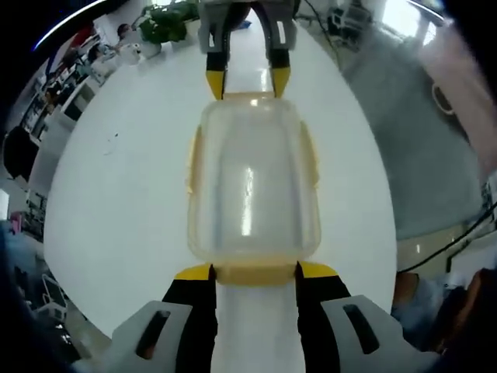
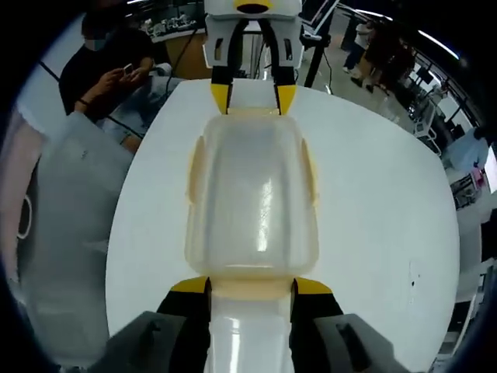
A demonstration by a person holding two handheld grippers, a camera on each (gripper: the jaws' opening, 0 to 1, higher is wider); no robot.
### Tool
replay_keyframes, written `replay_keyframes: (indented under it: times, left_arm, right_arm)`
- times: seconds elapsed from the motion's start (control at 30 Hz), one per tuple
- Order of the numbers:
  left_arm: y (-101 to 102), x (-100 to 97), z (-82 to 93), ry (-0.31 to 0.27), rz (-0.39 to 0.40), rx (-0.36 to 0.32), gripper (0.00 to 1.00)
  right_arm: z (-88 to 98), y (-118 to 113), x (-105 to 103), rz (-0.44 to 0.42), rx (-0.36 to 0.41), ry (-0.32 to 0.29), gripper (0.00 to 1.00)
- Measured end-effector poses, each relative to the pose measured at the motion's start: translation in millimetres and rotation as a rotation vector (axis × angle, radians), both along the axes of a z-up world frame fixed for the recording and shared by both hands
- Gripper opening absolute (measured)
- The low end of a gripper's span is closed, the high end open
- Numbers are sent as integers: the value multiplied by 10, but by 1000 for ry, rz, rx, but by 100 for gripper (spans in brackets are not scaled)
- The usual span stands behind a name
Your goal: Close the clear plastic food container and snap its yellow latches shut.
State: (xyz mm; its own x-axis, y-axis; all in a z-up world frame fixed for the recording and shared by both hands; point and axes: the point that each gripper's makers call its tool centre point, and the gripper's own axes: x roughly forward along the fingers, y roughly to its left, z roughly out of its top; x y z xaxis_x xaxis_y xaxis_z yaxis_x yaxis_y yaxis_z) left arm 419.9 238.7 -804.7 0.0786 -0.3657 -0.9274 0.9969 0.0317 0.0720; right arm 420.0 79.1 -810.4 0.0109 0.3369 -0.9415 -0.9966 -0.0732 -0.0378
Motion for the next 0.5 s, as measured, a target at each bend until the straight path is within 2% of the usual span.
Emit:
replay_keyframes:
  times: [0.23,0.5]
  left_arm:
    - [-70,10,129,-28,2,15,37]
    - [-233,-54,179,-27,5,19,37]
  right_arm:
    - [108,-83,13,1,0,-18,37]
    - [148,-234,-47,6,-21,-27,37]
